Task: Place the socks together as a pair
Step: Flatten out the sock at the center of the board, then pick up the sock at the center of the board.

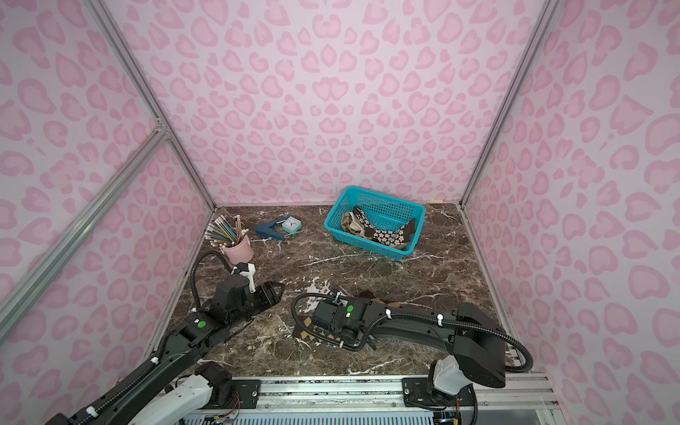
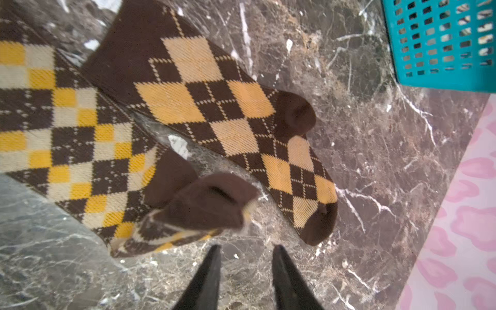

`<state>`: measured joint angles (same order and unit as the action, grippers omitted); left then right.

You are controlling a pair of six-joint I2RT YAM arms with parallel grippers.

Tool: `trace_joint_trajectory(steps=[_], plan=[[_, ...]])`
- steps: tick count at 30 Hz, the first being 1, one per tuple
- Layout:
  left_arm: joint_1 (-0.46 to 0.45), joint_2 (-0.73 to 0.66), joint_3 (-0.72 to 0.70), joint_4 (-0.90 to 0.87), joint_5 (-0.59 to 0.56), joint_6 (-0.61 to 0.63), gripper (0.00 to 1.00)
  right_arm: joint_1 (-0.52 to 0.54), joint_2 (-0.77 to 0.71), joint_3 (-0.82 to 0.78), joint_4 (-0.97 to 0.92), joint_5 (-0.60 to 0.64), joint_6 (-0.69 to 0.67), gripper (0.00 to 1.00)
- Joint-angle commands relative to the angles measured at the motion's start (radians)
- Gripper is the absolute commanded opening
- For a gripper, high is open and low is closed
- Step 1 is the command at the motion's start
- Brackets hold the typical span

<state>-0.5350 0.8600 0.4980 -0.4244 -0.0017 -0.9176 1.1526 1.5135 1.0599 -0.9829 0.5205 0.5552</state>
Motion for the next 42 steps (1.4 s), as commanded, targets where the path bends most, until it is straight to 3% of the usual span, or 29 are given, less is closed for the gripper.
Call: trace_joint_trajectory(steps=[1,6,8,10,14,22,33,37,42], plan=[[-0.044,0.039,0.003,0.090,-0.001,0.002,0.65,-0.010,-0.042,-0.014,-0.153,0.028,0.157,0.39],[-0.109,0.127,-0.006,0.058,-0.002,0.002,0.65,0.001,-0.213,-0.049,-0.137,-0.058,0.293,0.36],[-0.123,0.170,-0.018,0.061,0.016,-0.001,0.65,-0.003,-0.287,-0.077,0.014,-0.140,0.246,0.36],[-0.128,0.240,-0.021,0.078,0.064,0.007,0.66,-0.052,-0.336,-0.116,0.221,-0.311,0.201,0.42],[-0.150,0.401,0.065,-0.009,0.060,0.061,0.66,-0.158,-0.336,-0.135,0.339,-0.458,0.229,0.41],[-0.171,0.580,0.152,-0.069,0.040,0.131,0.59,-0.172,-0.325,-0.092,0.306,-0.470,0.186,0.42],[-0.177,0.511,0.163,-0.186,0.009,0.150,0.61,-0.249,-0.475,-0.140,0.315,-0.446,0.178,0.55],[-0.179,0.495,0.109,-0.142,0.044,0.143,0.67,-0.271,-0.519,-0.175,0.333,-0.455,0.178,0.62],[-0.181,0.572,0.109,-0.083,0.073,0.167,0.65,-0.292,-0.544,-0.196,0.365,-0.489,0.170,0.63]])
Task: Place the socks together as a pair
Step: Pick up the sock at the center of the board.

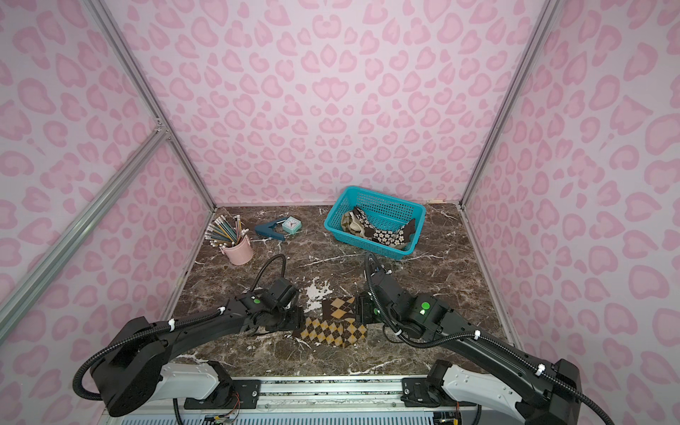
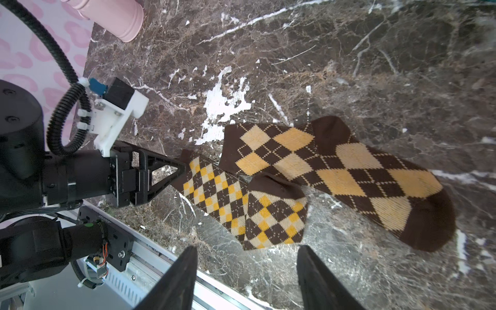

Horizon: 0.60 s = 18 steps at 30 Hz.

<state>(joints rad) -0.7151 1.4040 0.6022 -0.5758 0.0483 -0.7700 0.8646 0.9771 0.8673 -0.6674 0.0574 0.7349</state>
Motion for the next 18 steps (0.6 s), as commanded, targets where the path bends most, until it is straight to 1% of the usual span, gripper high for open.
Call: trace_joint_trajectory(steps=[1,3,4,7,9,12,15,17,18], plan=[[-0.006,0.046,0.011,0.073,0.026,0.027,0.62,-0.005,-0.009,-0.002,0.049,-0.027,-0.012,0.64],[-0.009,0.078,0.014,0.080,0.029,0.035,0.55,-0.008,-0.007,0.002,0.043,-0.023,-0.015,0.64],[-0.010,0.091,0.012,0.084,0.033,0.040,0.48,-0.009,-0.008,0.002,0.042,-0.021,-0.018,0.64],[-0.010,0.104,0.001,0.100,0.049,0.048,0.21,-0.015,-0.018,0.000,0.047,-0.014,-0.022,0.63],[-0.010,0.102,0.016,0.096,0.070,0.056,0.13,-0.023,-0.026,-0.009,0.054,-0.014,-0.024,0.63],[-0.017,0.066,0.087,0.044,0.089,0.064,0.06,-0.040,-0.041,-0.022,0.053,-0.014,-0.031,0.63],[-0.024,0.001,0.184,-0.032,0.098,0.059,0.05,-0.071,-0.066,-0.045,0.046,-0.014,-0.036,0.63],[-0.024,-0.049,0.258,-0.085,0.107,0.046,0.05,-0.107,-0.086,-0.060,0.053,-0.042,-0.048,0.63],[-0.024,-0.070,0.291,-0.105,0.112,0.040,0.05,-0.123,-0.094,-0.066,0.057,-0.056,-0.055,0.65]])
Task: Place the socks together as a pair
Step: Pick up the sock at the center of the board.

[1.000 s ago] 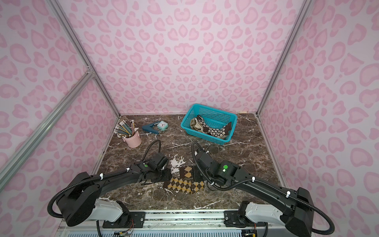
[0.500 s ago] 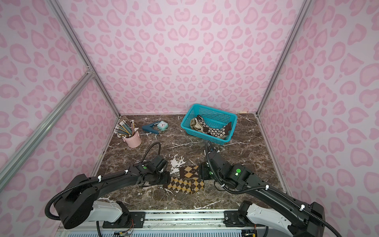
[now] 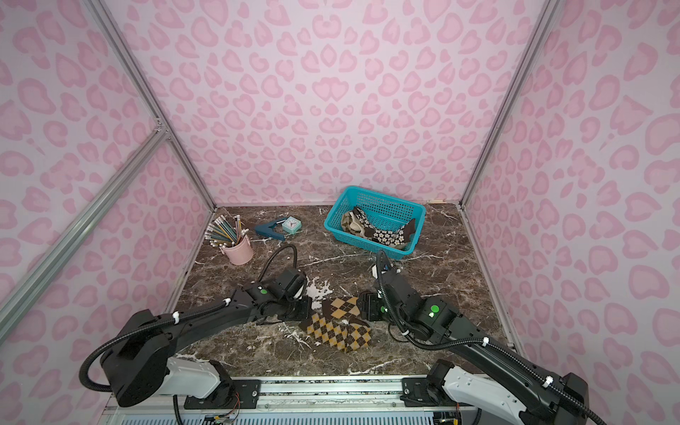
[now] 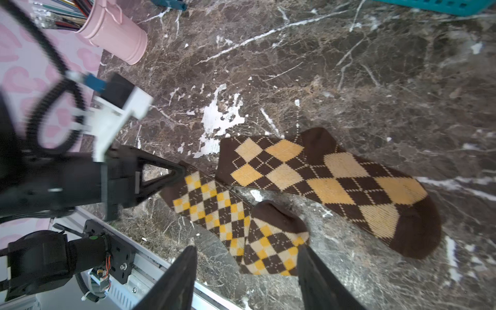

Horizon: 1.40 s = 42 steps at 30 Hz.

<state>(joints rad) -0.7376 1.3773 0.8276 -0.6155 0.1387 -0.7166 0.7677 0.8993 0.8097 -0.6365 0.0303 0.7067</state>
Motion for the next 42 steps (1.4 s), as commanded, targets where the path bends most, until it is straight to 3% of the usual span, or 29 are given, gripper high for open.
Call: trace_joint_trajectory(steps=[1,7,15,22,27,31,38,42], plan=[[-0.001,-0.062,0.108,-0.085,0.026,-0.019,0.05,-0.043,-0.028,-0.012,0.030,-0.038,-0.031,0.69],[-0.013,-0.084,0.346,-0.128,0.083,-0.059,0.05,-0.163,-0.078,-0.033,0.081,-0.111,-0.061,0.80],[-0.118,0.040,0.623,-0.106,0.119,-0.111,0.05,-0.337,-0.060,0.011,0.090,-0.222,-0.099,0.82],[-0.233,0.202,0.791,0.002,0.140,-0.179,0.05,-0.543,-0.085,0.114,0.005,-0.241,-0.107,0.82],[-0.255,0.287,0.876,0.085,0.148,-0.225,0.04,-0.668,-0.112,0.173,-0.027,-0.277,-0.133,0.82],[-0.248,0.254,0.759,0.162,0.111,-0.276,0.05,-0.699,-0.095,0.197,-0.043,-0.308,-0.162,0.82],[-0.168,0.039,0.109,0.434,-0.006,-0.390,0.04,-0.697,-0.050,0.064,-0.001,-0.458,-0.177,0.83],[-0.150,-0.005,-0.086,0.469,-0.053,-0.384,0.04,-0.668,-0.029,-0.034,-0.053,-0.452,-0.174,0.83]])
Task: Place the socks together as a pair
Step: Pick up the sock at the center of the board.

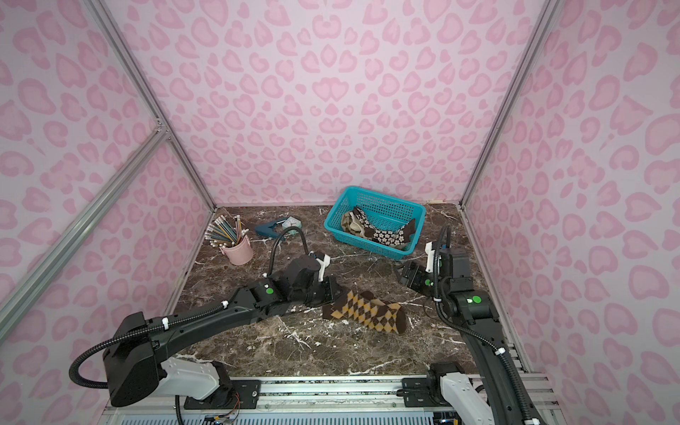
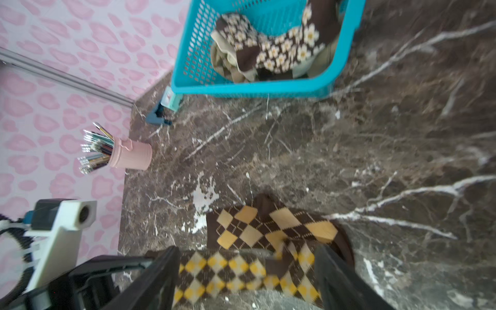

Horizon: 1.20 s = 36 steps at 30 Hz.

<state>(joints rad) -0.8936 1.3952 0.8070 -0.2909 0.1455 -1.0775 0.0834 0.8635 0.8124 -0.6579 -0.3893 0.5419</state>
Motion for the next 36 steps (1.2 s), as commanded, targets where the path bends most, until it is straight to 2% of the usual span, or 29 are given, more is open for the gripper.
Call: trace_joint_trajectory(steps=[1,5,8,11,15,21,23,29,33,36], plan=[[0.008,-0.022,-0.095,0.156,-0.056,-0.019,0.04,0.038,0.008,-0.056,-0.048,-0.017,0.001,0.82],[0.007,-0.009,-0.131,0.140,-0.079,-0.005,0.03,0.185,-0.005,-0.118,-0.098,0.090,0.099,0.80],[0.007,-0.011,-0.125,0.099,-0.116,0.000,0.04,0.351,0.006,-0.142,-0.167,0.264,0.205,0.80],[0.017,-0.023,-0.124,0.064,-0.144,0.005,0.04,0.434,0.021,-0.188,-0.215,0.383,0.304,0.77],[0.021,-0.015,-0.119,0.074,-0.125,0.023,0.04,0.443,0.025,-0.256,-0.177,0.425,0.364,0.69],[0.020,0.001,-0.113,0.091,-0.110,0.037,0.04,0.440,0.108,-0.285,-0.085,0.494,0.355,0.59],[0.021,-0.002,-0.118,0.098,-0.104,0.036,0.04,0.424,0.128,-0.302,-0.031,0.485,0.342,0.51],[0.019,-0.025,-0.126,0.086,-0.109,0.042,0.04,0.352,0.143,-0.329,0.034,0.433,0.309,0.15],[0.020,-0.044,-0.117,0.085,-0.091,0.060,0.04,0.348,0.098,-0.328,0.024,0.401,0.287,0.00],[0.018,-0.067,-0.094,0.040,-0.096,0.073,0.04,0.348,0.031,-0.296,-0.044,0.374,0.309,0.00]])
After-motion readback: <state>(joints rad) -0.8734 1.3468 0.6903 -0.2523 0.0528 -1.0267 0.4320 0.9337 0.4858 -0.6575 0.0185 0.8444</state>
